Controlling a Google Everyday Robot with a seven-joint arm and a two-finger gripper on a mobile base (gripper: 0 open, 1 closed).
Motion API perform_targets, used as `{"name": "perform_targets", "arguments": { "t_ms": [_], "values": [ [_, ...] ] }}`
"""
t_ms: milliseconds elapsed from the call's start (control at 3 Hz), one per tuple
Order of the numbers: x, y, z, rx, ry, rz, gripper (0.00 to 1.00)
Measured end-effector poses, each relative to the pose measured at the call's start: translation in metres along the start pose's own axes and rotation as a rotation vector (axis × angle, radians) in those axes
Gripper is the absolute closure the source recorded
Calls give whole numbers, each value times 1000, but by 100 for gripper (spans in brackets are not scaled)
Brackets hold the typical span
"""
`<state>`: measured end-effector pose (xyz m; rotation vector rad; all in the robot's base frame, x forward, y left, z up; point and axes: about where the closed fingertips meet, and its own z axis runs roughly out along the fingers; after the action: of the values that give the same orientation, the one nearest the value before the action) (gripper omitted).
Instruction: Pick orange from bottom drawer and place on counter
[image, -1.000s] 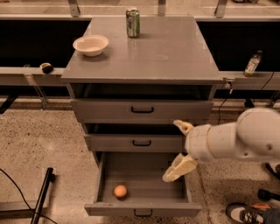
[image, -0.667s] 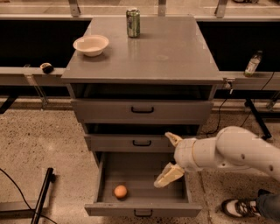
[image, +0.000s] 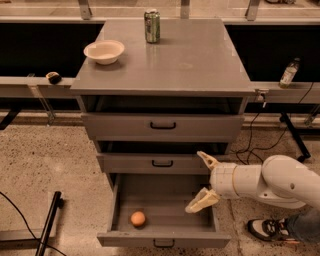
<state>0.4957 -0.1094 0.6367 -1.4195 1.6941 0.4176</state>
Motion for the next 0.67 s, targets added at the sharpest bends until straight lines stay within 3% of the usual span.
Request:
{"name": "perform_targets", "arguments": {
  "t_ms": [333, 667],
  "values": [
    [1, 0, 11, -30, -34, 6, 0],
    [46, -3, 57, -75, -30, 3, 0]
  ]
}}
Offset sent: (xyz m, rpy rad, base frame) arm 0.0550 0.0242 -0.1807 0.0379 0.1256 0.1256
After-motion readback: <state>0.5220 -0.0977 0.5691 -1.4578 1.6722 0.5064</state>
